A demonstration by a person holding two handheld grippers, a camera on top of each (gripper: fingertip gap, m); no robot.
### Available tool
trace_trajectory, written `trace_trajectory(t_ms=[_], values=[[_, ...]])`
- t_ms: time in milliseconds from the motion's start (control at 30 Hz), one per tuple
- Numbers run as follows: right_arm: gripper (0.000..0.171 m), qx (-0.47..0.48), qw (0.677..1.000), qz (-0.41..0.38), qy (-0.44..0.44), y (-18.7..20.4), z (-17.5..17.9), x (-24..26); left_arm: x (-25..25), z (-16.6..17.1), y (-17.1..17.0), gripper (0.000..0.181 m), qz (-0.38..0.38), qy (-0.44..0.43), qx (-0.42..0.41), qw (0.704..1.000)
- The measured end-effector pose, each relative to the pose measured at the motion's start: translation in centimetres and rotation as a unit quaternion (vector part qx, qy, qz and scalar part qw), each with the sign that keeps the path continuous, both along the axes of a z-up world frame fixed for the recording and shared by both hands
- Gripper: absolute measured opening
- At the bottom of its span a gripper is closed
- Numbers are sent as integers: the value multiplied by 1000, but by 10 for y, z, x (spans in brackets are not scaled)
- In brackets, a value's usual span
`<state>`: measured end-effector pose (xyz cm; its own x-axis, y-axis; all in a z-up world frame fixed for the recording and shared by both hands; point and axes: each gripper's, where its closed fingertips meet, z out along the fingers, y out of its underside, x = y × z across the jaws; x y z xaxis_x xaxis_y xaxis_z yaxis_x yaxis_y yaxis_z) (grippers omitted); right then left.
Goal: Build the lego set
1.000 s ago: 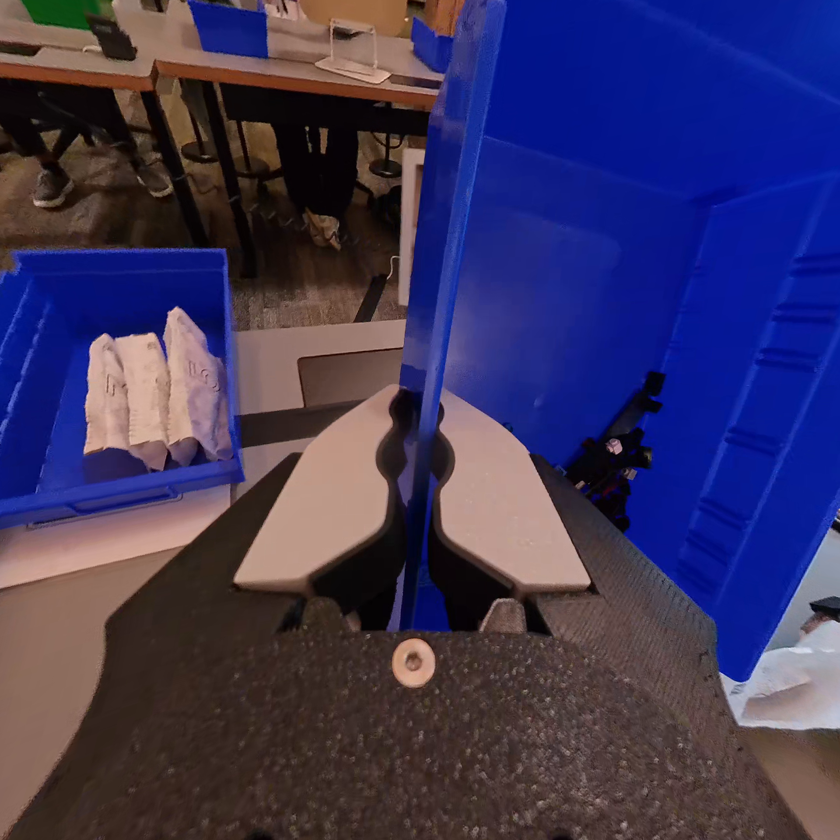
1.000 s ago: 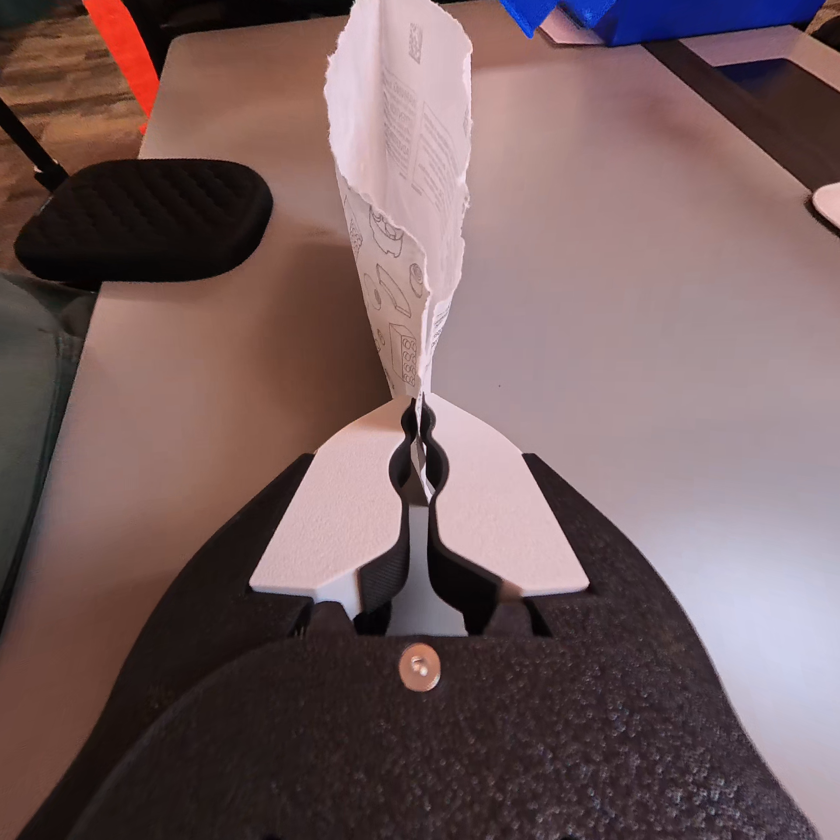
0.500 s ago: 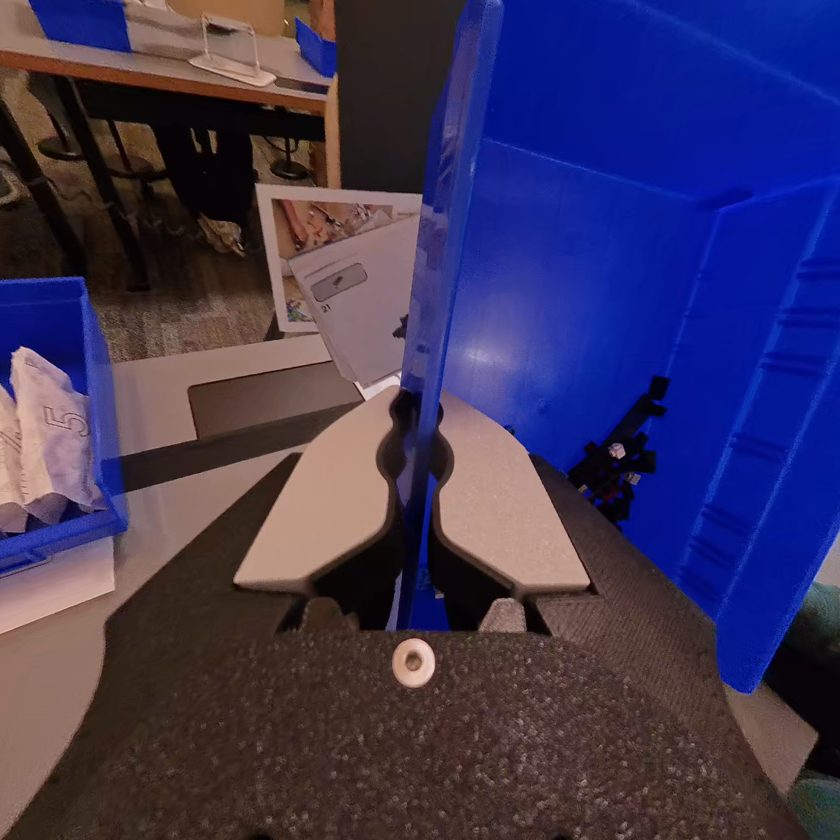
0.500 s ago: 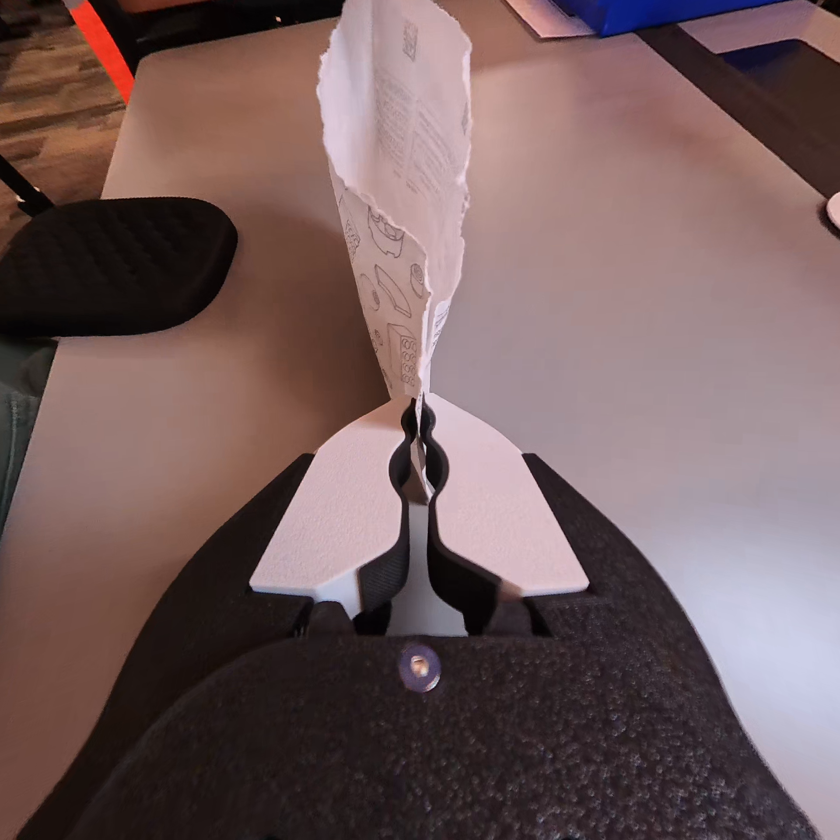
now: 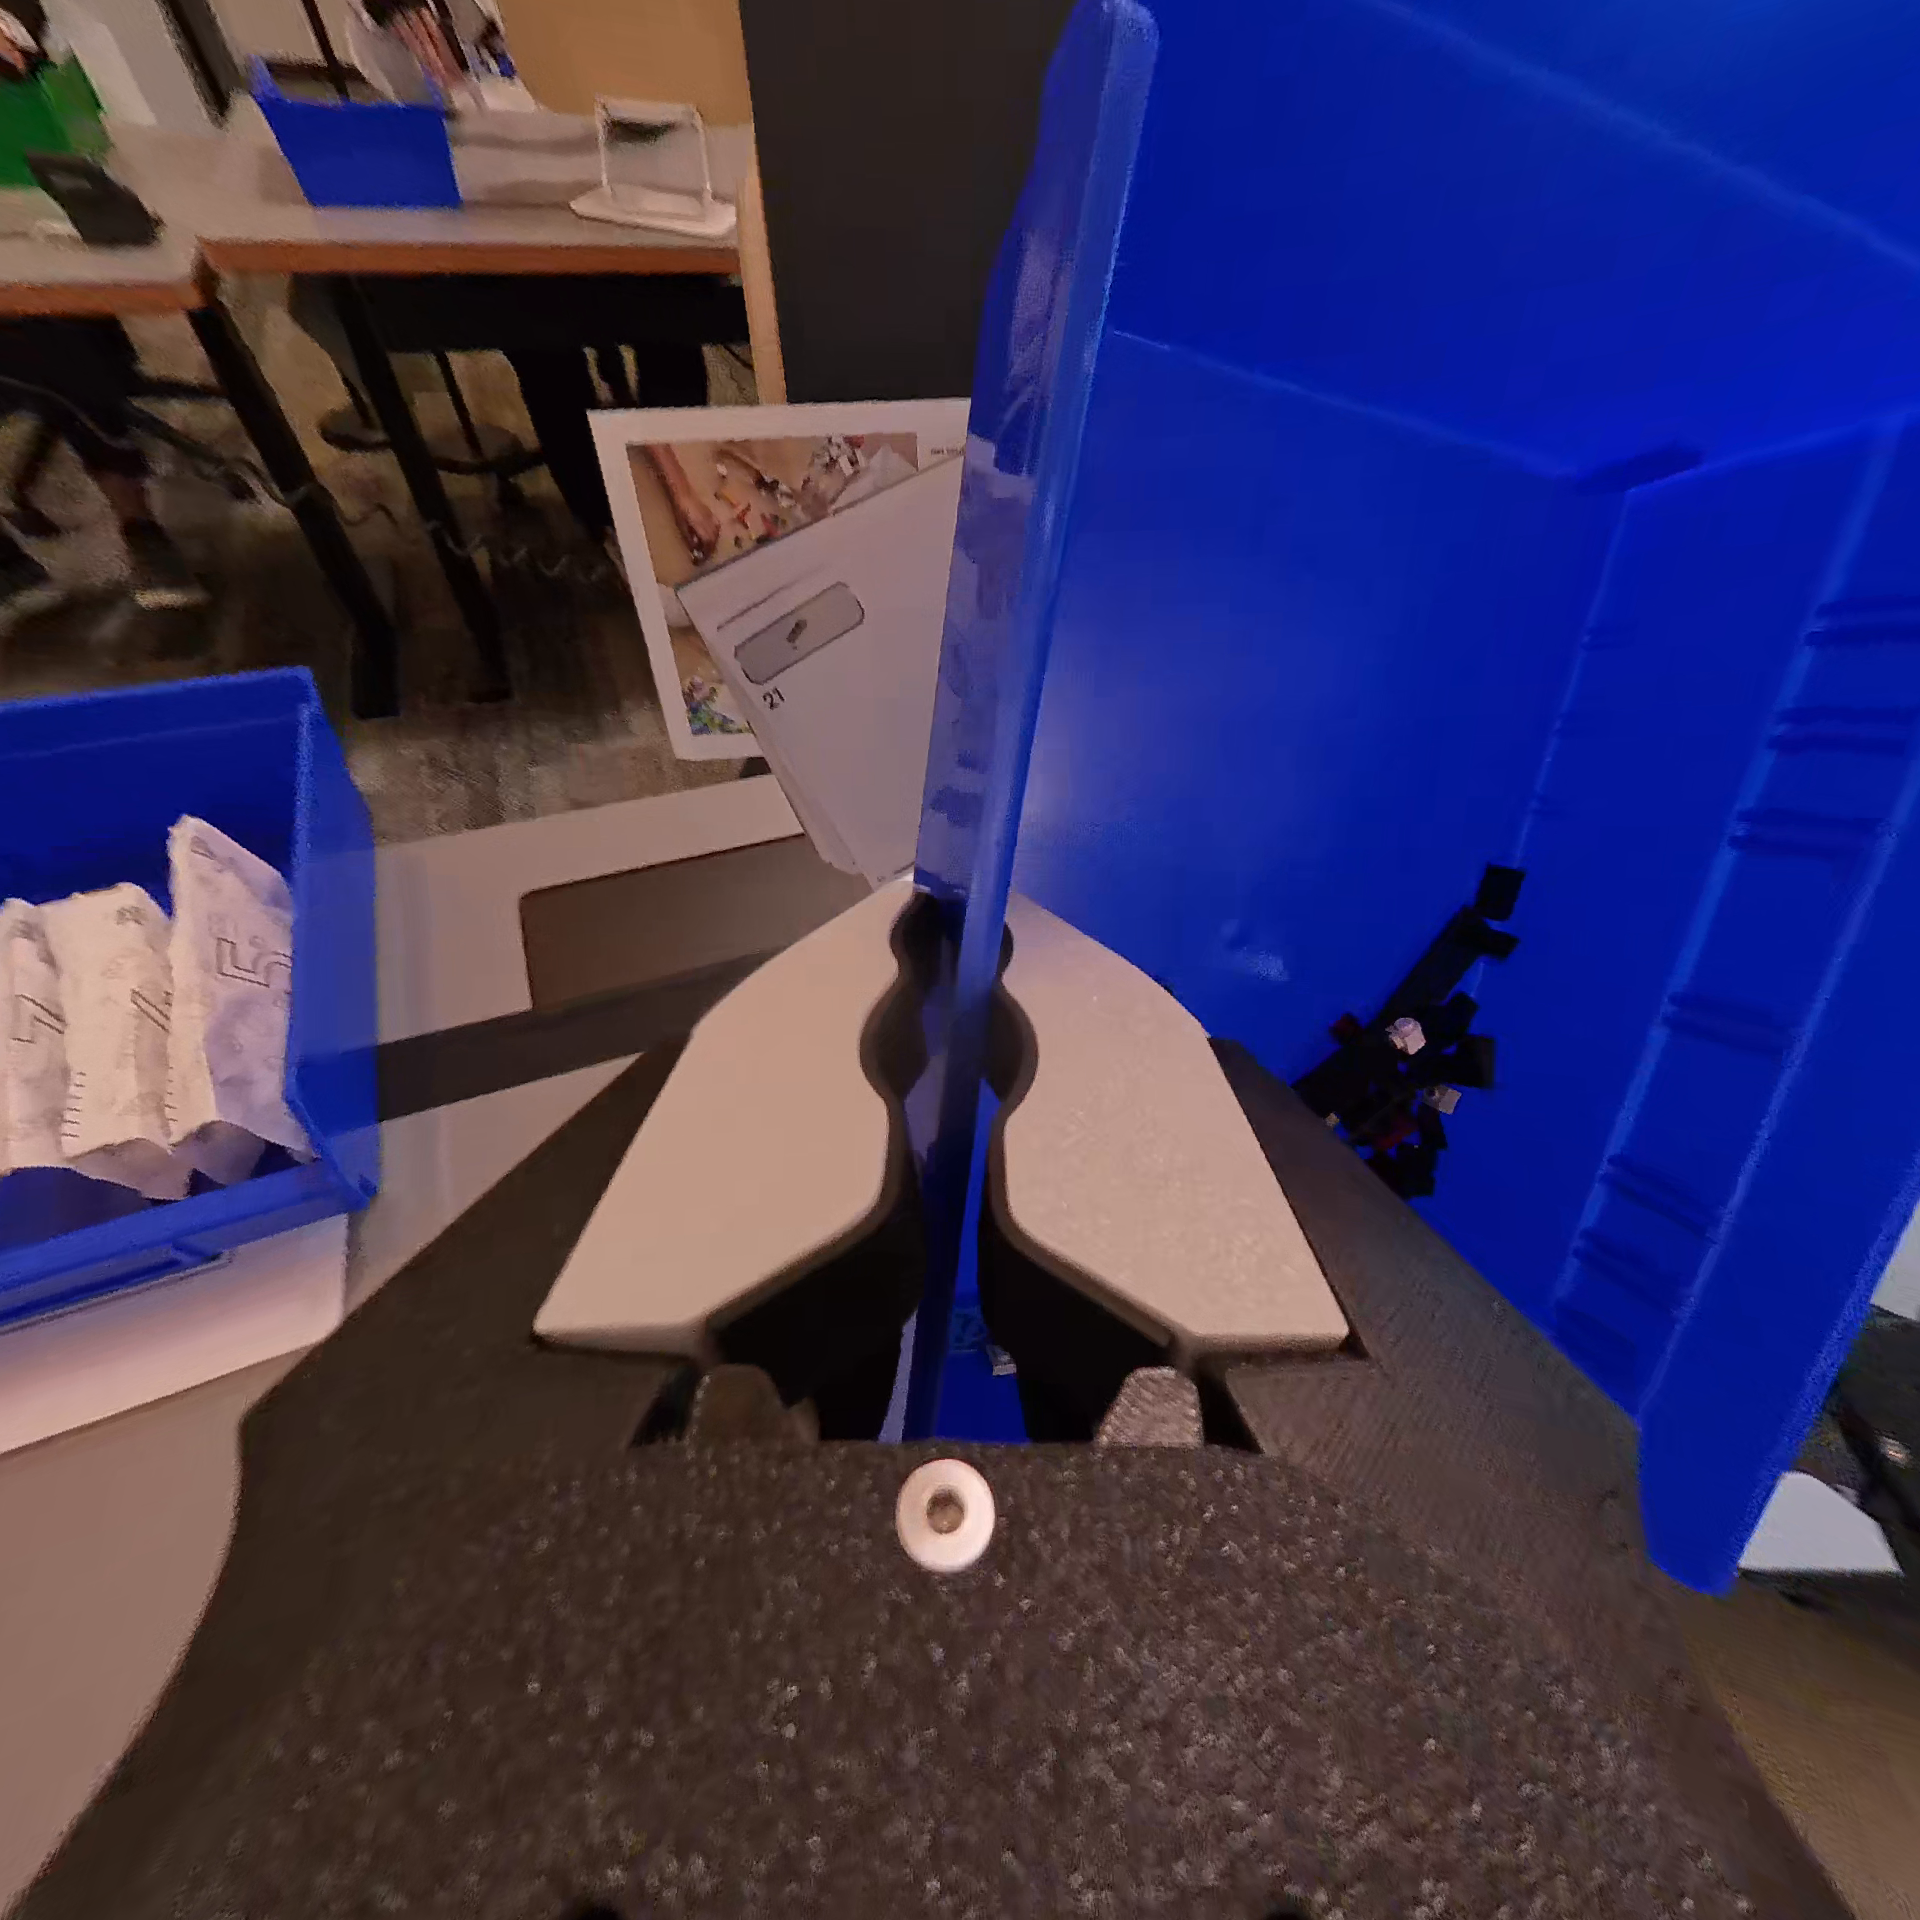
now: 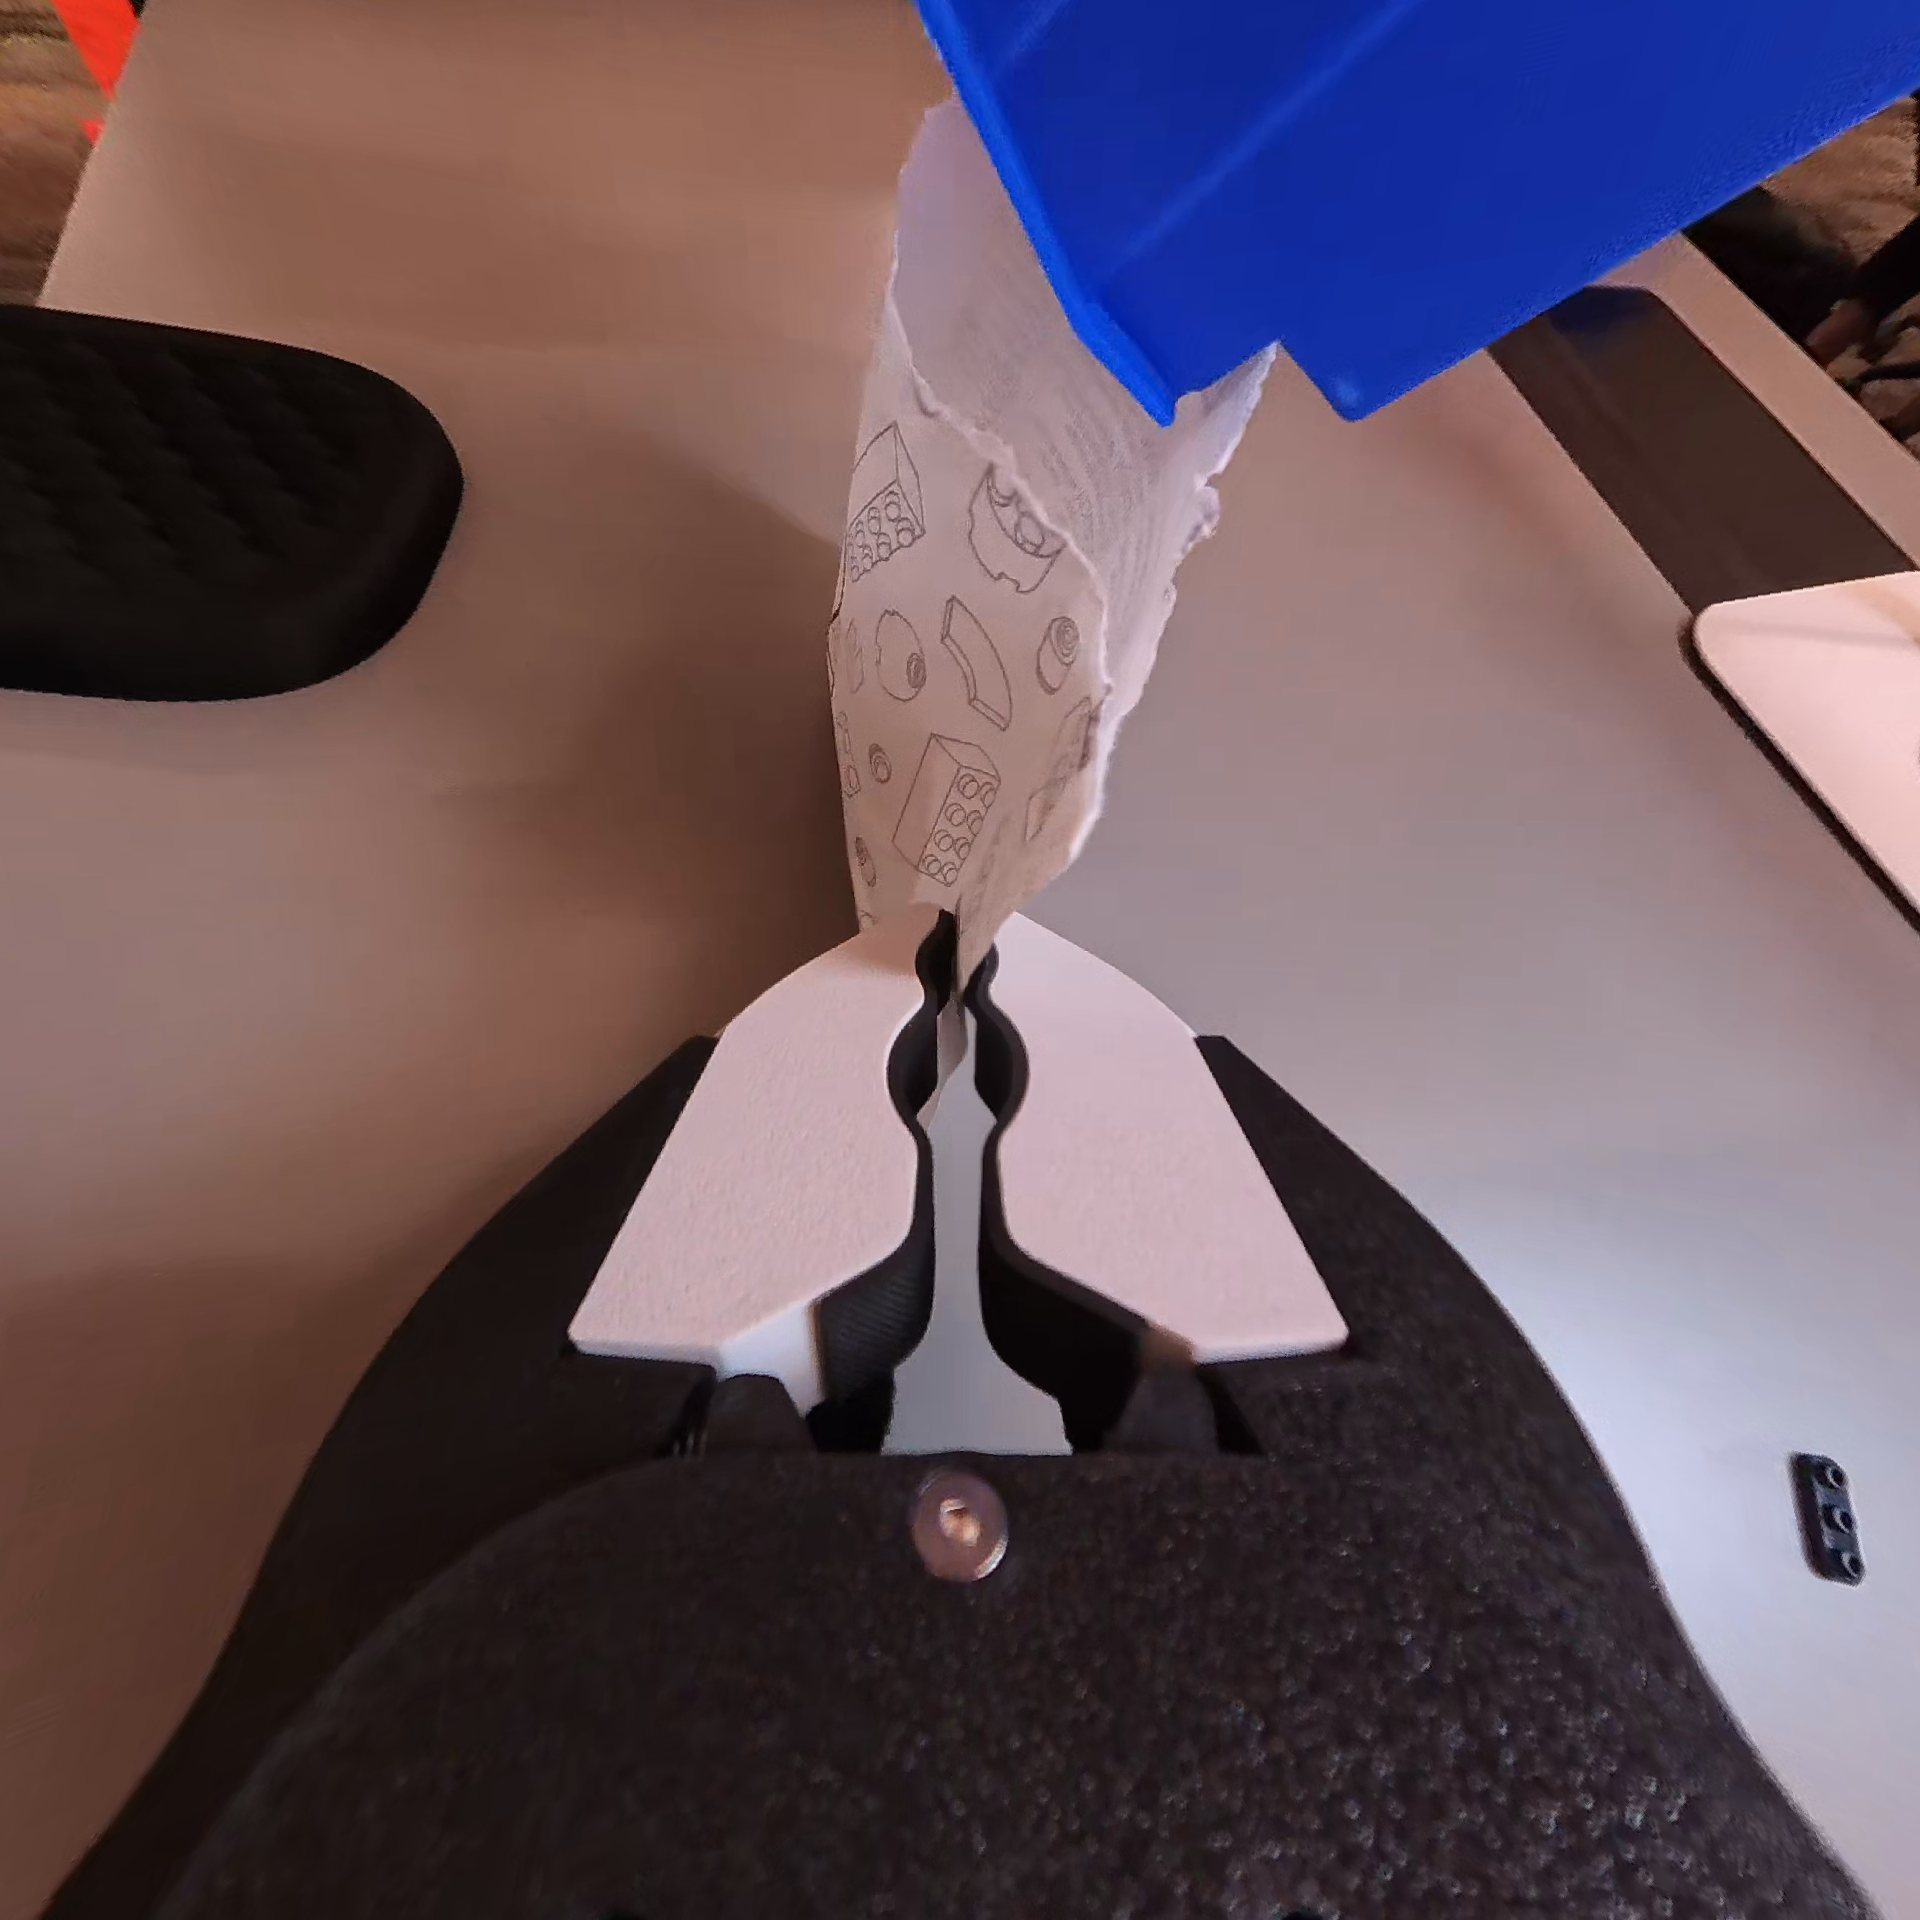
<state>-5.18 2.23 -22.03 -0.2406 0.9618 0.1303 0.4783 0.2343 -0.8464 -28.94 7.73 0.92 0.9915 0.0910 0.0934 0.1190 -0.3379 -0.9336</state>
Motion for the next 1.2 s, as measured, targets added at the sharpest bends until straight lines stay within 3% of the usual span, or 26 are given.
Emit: trace_trajectory(t_ms=[333, 1200], values=[[3, 8, 1000, -9, 23, -4, 5, -2, 23, 10, -14, 6, 47, 85, 65, 993], [8, 251, 964, -14, 88, -11, 8, -11, 32, 33, -49, 5, 171, 227, 122, 951]])
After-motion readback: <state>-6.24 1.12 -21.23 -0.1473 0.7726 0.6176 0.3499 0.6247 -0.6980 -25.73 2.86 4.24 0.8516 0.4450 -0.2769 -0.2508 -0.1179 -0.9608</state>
